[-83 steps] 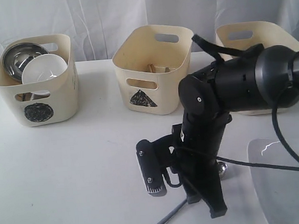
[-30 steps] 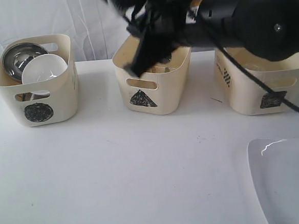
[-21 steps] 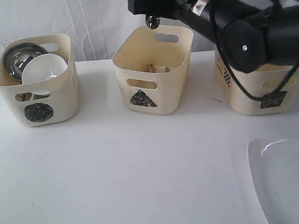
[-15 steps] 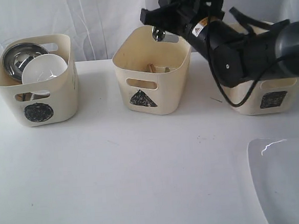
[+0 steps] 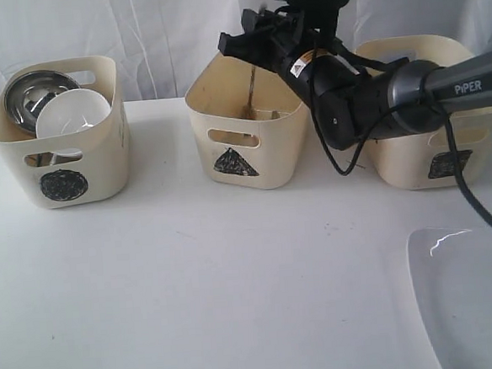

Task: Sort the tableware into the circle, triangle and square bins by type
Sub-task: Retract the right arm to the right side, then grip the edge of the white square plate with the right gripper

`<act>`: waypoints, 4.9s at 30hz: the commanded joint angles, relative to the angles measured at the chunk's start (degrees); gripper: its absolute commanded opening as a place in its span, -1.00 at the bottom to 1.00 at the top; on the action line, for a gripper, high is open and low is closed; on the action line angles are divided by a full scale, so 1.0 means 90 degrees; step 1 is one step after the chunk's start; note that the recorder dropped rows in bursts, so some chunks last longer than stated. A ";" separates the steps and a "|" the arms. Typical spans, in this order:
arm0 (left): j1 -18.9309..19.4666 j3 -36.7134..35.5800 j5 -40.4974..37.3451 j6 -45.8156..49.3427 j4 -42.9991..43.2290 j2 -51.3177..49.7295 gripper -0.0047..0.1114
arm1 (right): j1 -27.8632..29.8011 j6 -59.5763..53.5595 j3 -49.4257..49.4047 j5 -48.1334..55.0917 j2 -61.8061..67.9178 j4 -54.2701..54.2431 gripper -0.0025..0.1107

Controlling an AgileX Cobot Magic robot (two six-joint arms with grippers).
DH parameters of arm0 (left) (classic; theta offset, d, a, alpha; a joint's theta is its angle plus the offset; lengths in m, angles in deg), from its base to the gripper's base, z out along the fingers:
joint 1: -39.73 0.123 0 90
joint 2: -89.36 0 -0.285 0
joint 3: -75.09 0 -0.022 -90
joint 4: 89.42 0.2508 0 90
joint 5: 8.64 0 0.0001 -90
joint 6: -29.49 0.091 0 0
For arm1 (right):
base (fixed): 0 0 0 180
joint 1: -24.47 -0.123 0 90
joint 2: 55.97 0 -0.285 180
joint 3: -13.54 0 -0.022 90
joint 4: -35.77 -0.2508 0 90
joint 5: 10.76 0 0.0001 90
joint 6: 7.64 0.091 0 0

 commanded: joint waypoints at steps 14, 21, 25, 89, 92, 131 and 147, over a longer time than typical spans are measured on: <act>-0.0048 -0.0067 -0.0233 -0.0008 0.0016 0.0021 -0.92 | 0.0468 -0.2652 0.0062 0.7267 -0.3406 0.0162 -0.96; -0.0048 -0.0067 -0.0233 -0.0008 0.0016 0.0021 -0.92 | 0.2563 -0.1091 -0.0439 1.1482 -0.4068 0.2195 -0.96; -0.0048 -0.0067 -0.0233 -0.0008 0.0016 0.0021 -0.92 | 0.4209 -0.2281 -0.0800 1.1686 -0.4004 -0.0242 -0.96; -0.0048 -0.0067 -0.0233 -0.0008 0.0016 0.0021 -0.92 | 0.5200 -0.7148 -0.2165 1.0566 -0.1345 -0.2865 -0.29; -0.0048 -0.0067 -0.0233 -0.0008 0.0016 0.0021 -0.92 | 0.5200 -0.7382 -0.2165 1.1363 -0.1345 -0.3347 -0.29; -0.0048 -0.0067 -0.0233 -0.0008 0.0016 0.0021 -0.92 | 0.5187 -1.2326 -0.2569 1.0343 0.0253 -0.3287 -0.87; -0.0048 -0.0067 -0.0233 -0.0008 0.0016 0.0021 -0.92 | 0.5187 -1.1493 -0.2609 1.0464 0.0254 -0.4190 -0.46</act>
